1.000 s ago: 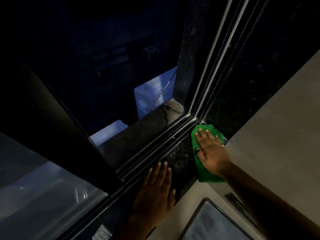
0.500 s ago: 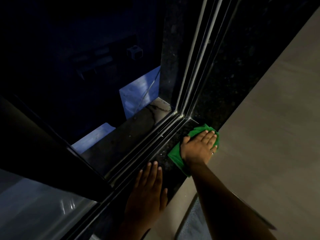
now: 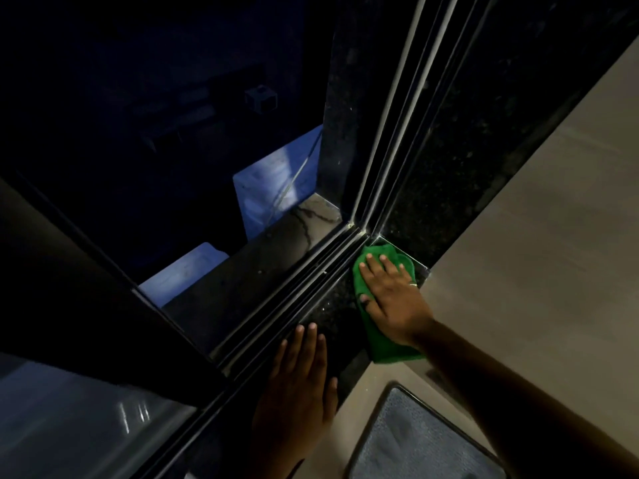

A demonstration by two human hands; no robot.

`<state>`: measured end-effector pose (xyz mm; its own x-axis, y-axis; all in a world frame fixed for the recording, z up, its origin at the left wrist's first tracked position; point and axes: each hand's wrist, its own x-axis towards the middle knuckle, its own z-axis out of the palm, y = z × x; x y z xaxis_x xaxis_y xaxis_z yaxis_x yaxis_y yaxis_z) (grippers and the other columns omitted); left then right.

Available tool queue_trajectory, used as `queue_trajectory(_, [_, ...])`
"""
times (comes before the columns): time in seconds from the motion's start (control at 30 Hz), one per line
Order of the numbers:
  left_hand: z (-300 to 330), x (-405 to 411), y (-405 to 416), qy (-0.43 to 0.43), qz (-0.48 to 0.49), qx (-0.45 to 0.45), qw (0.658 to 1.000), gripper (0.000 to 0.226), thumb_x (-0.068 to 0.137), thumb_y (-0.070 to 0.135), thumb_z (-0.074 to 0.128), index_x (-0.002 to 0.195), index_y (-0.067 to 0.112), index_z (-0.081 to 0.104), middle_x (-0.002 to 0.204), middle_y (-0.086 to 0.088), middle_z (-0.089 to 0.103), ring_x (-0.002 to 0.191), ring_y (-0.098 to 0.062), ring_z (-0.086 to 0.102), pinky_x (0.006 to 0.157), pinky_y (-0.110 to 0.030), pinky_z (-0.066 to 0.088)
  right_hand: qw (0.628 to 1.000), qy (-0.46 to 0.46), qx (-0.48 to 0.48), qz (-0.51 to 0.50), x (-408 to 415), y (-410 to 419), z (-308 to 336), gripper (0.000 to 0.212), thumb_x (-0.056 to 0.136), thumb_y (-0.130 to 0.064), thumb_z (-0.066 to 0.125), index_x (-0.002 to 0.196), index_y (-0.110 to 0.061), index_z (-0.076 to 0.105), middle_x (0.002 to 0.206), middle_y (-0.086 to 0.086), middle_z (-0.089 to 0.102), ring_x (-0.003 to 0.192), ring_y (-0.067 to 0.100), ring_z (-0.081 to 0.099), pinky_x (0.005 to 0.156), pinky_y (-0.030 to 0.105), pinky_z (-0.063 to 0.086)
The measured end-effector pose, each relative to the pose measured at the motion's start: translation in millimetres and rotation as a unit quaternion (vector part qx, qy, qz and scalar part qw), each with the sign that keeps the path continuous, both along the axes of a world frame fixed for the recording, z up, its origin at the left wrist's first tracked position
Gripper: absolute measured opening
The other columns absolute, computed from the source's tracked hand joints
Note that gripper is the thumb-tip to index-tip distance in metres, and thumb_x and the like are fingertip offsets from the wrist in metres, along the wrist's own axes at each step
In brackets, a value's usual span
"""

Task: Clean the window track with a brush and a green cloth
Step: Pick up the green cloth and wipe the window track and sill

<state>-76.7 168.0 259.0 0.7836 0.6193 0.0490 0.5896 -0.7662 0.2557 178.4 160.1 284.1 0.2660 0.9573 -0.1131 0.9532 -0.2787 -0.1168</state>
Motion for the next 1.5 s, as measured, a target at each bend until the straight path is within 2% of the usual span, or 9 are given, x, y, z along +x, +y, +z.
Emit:
queue_trajectory(0.13, [-0.4,1.1,0.4,-0.006,0.001,-0.003,1.000,0.062,0.100,0.042,0.021,0.142,0.004,0.045,0.153,-0.014,0.039,0.142,-0.033,0.034,0.110,-0.046,0.025,0.994,-0.015,0.018,-0.106,20.3,14.8,4.4,0.074,0.089,-0.052,0.021,0.153,-0.017,0.012,0.163,0.007,0.006,0.150,0.024,0.003,0.121,0.042,0.003])
queue_trajectory(0.3, [1.3,1.3,-1.7,-0.012,0.006,0.008,1.000,0.062,0.094,0.041,0.038,0.143,0.003,0.043,0.154,-0.014,0.036,0.143,-0.032,0.031,0.110,-0.047,0.025,0.967,0.033,0.000,-0.252,-37.9,51.4,3.5,0.071,0.094,-0.045,0.022,0.152,-0.009,0.005,0.163,0.011,-0.004,0.149,0.029,-0.006,0.120,0.051,0.001])
queue_trajectory(0.37, [1.0,-0.3,-2.0,-0.012,0.017,0.003,1.000,0.063,0.095,0.042,0.038,0.142,0.002,0.044,0.154,-0.015,0.037,0.144,-0.030,0.030,0.112,-0.046,0.025,0.976,0.037,0.001,-0.213,-54.7,44.9,0.4,0.072,0.094,-0.047,0.020,0.152,-0.007,0.005,0.163,0.012,-0.003,0.149,0.030,-0.006,0.119,0.052,0.000])
queue_trajectory(0.57, [3.9,-16.7,-4.0,-0.004,0.016,0.004,1.000,0.065,0.093,0.045,0.041,0.141,0.002,0.046,0.152,-0.015,0.039,0.141,-0.029,0.036,0.110,-0.043,0.027,0.992,0.013,-0.013,0.123,-15.6,-23.0,-3.8,0.065,0.093,-0.044,0.027,0.153,-0.025,0.013,0.162,-0.001,0.006,0.150,0.023,0.000,0.121,0.051,0.007])
queue_trajectory(0.83, [3.4,-29.9,-1.7,0.010,0.006,0.005,1.000,0.068,0.091,0.047,0.043,0.144,0.003,0.042,0.154,-0.013,0.037,0.144,-0.025,0.029,0.113,-0.038,0.021,0.987,0.006,-0.001,-0.158,-53.0,22.5,-3.4,0.070,0.094,-0.049,0.021,0.153,-0.016,0.005,0.163,0.007,-0.004,0.150,0.027,-0.007,0.118,0.052,0.000])
queue_trajectory(1.0, [4.0,-32.5,-2.3,-0.017,0.002,-0.009,1.000,0.065,0.100,0.047,0.023,0.141,0.001,0.045,0.152,-0.013,0.038,0.140,-0.029,0.038,0.111,-0.038,0.025,0.994,0.060,0.002,-0.089,-66.9,6.0,2.6,0.079,0.083,-0.054,0.002,0.153,-0.019,0.009,0.163,0.003,-0.003,0.150,0.024,-0.008,0.119,0.050,-0.003])
queue_trajectory(1.1, [11.9,-20.3,-3.3,-0.095,0.020,-0.018,0.995,0.062,0.100,0.043,0.025,0.140,0.001,0.047,0.152,-0.013,0.039,0.139,-0.028,0.039,0.105,-0.041,0.035,0.984,0.135,0.091,-0.070,-42.8,-5.2,14.4,0.072,0.086,-0.049,0.012,0.152,-0.020,0.020,0.163,0.001,0.004,0.150,0.021,-0.004,0.117,0.044,-0.007])
queue_trajectory(1.37, [26.9,141.4,17.6,-0.057,0.009,-0.013,0.998,0.060,0.084,0.037,0.043,0.131,0.003,0.058,0.143,-0.018,0.051,0.135,-0.033,0.045,0.109,-0.045,0.026,0.995,0.073,0.063,0.010,56.1,6.2,8.4,0.074,0.092,-0.052,0.009,0.151,-0.009,0.019,0.161,0.009,0.007,0.150,0.021,0.007,0.117,0.024,0.003])
queue_trajectory(1.5, [9.6,138.0,24.8,-0.049,0.000,0.007,0.999,0.060,0.087,0.039,0.044,0.138,0.009,0.052,0.147,-0.013,0.048,0.138,-0.031,0.042,0.112,-0.045,0.024,0.996,0.053,0.073,0.029,63.5,7.1,-2.6,0.078,0.091,-0.057,0.001,0.151,-0.012,0.020,0.161,0.004,0.007,0.148,0.012,0.005,0.118,0.022,0.002])
